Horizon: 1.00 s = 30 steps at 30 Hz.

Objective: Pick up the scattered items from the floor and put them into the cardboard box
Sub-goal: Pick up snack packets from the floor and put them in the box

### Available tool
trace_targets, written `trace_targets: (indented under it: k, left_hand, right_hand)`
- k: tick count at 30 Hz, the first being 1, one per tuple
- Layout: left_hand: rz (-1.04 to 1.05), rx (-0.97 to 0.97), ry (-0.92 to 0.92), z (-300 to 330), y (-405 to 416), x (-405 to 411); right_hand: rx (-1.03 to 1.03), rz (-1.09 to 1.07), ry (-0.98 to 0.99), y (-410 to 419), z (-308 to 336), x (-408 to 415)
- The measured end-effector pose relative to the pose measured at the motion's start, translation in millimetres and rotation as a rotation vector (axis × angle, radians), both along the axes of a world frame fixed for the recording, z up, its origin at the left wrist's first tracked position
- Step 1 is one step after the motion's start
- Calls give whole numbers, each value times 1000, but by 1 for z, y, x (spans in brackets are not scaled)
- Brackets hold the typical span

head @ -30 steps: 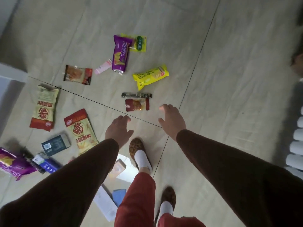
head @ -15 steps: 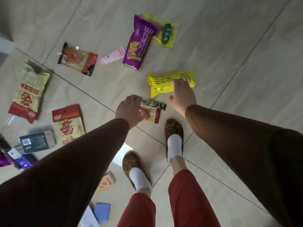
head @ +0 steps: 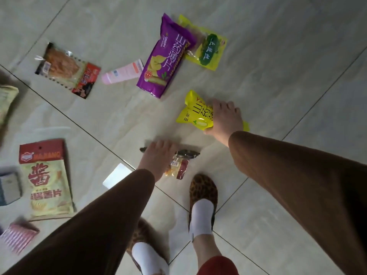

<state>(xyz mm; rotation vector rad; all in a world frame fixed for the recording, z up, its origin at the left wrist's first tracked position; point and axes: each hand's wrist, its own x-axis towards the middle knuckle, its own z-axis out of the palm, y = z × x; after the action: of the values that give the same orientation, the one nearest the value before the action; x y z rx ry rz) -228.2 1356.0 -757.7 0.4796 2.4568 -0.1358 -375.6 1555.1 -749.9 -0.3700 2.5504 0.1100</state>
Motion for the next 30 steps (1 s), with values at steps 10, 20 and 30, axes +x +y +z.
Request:
trace_targets:
  k: [10, 20, 30]
  left_hand:
    - [704, 392, -169, 42, -29, -48]
    - [827, 511, 190, 52, -40, -207]
    - [1007, 291, 52, 27, -42, -190]
  right_hand:
    - [-281, -399, -116, -3, 35, -43]
    - [-441, -741, -64, -9, 54, -97]
    - [-497, -626, -27, -36, 32, -152]
